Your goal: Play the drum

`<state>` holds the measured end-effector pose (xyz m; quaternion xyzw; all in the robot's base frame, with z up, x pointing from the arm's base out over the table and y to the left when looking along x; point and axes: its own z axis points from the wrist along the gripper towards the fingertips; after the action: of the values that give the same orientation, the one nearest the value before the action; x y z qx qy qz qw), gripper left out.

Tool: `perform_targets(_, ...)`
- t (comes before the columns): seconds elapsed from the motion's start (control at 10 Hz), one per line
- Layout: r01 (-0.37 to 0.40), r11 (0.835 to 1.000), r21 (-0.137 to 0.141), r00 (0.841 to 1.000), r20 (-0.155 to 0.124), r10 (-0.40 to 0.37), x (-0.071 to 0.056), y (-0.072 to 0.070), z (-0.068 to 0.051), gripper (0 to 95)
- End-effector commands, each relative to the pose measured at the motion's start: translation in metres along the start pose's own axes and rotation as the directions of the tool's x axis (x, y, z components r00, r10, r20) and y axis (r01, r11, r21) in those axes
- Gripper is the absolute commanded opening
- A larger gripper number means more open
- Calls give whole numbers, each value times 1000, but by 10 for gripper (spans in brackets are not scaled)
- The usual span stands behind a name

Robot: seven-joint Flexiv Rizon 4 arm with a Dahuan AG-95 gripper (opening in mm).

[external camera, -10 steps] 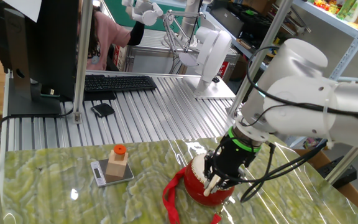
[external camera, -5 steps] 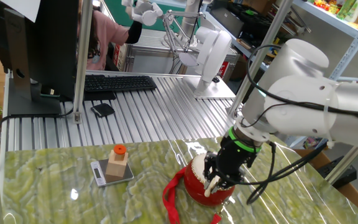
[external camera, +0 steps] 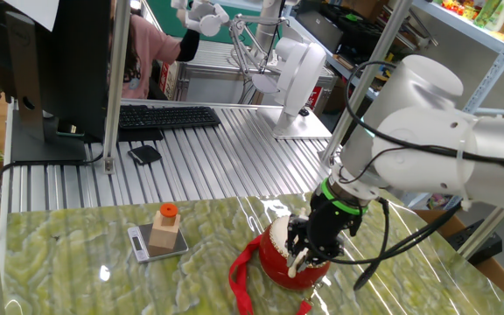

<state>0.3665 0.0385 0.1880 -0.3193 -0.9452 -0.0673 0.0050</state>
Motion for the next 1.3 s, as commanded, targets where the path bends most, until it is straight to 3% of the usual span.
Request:
perform_targets(0.1,-55,998,6,998,7,55,0,0,0,0)
perform_targets(0.9,-61,998,7,998,11,61,-20,-6,1,0)
perform_targets(1.3,-94,996,4,996,7,94,-43,-18,7,0)
